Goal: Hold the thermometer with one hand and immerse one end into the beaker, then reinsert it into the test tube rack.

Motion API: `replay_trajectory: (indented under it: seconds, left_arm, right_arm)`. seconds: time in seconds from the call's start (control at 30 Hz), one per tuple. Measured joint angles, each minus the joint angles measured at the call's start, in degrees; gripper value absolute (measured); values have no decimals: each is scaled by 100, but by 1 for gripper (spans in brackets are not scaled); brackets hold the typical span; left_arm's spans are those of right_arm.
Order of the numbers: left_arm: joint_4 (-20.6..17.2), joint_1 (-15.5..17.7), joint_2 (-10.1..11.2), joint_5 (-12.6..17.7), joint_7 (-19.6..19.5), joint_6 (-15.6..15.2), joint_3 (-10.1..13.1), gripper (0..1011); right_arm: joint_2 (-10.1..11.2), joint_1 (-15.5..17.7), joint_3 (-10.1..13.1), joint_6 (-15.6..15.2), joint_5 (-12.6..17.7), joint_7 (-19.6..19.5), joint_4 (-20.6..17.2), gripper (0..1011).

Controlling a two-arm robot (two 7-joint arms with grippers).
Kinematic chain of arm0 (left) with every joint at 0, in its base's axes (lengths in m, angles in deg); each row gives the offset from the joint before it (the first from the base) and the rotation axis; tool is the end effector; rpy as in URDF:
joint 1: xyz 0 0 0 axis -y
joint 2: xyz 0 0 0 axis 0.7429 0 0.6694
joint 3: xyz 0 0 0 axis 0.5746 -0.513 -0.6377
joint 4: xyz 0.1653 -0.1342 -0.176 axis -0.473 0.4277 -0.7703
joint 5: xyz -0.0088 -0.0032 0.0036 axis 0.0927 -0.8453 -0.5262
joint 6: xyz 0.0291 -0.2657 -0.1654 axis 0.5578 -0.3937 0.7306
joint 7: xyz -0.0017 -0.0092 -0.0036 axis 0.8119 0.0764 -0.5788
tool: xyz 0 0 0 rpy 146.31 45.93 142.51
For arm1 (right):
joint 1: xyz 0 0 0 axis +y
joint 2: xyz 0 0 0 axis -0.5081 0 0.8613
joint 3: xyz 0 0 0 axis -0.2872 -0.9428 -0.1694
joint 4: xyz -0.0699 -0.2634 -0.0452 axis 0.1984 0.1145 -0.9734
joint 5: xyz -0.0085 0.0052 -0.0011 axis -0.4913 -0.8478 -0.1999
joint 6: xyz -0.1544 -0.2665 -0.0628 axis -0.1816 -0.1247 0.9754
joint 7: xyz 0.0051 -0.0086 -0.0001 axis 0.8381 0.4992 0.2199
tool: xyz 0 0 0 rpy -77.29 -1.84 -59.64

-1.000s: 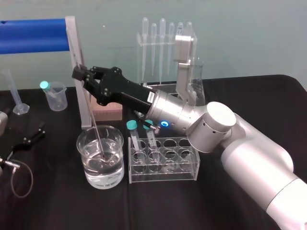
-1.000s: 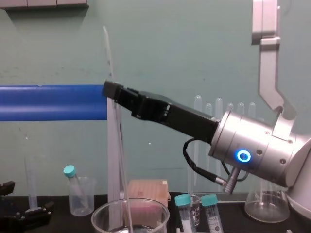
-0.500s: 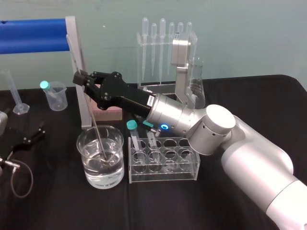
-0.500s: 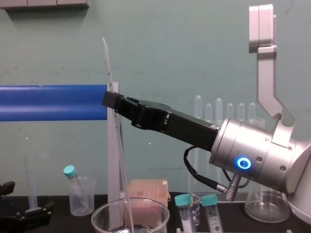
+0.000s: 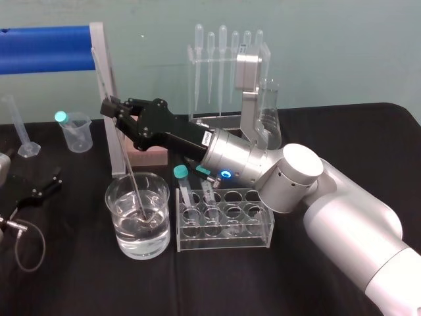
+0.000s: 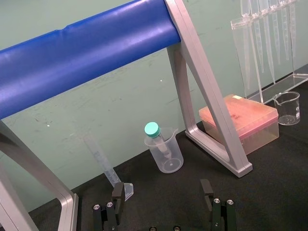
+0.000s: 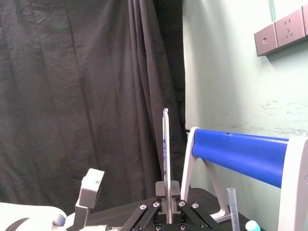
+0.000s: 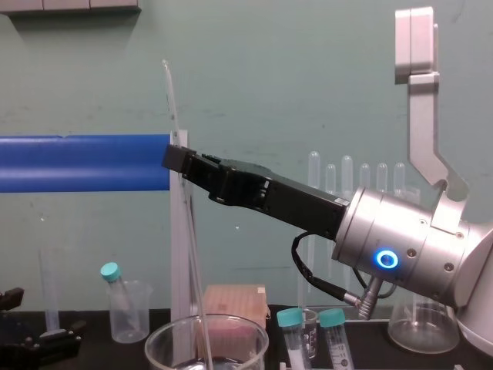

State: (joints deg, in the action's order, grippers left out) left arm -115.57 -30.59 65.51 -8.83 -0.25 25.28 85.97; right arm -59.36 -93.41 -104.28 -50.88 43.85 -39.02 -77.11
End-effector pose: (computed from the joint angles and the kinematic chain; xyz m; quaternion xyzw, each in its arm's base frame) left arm 0.3610 0.0733 -0.2921 0.1416 -0.1325 0.5799 0.7913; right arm 0.4557 0.0814 -0.2356 0.1607 0.0087 -0.1628 0.9734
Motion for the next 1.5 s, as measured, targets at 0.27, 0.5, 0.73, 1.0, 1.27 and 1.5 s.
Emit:
replay_trajectory:
  seconds: [0.27,0.5,0.73,1.0,1.27,1.5]
  left_arm:
    - [0,0,0,0,0,0,0,1008]
    - [0,0,0,0,0,0,0,1008]
    - [0,0,0,0,0,0,0,1008]
    - [0,0,0,0,0,0,0,1008]
    - [0,0,0,0,0,0,0,1008]
    - [0,0,0,0,0,0,0,1008]
  right_arm:
    - [0,0,0,1,2,0,-3,57]
    - [0,0,0,3,4,0,-6,57]
    - [0,0,0,5,8,0,-6,57]
    - [0,0,0,5,8,0,-7,57]
    - [0,0,0,5,8,0,-6,57]
    - [0,0,0,5,8,0,-6,57]
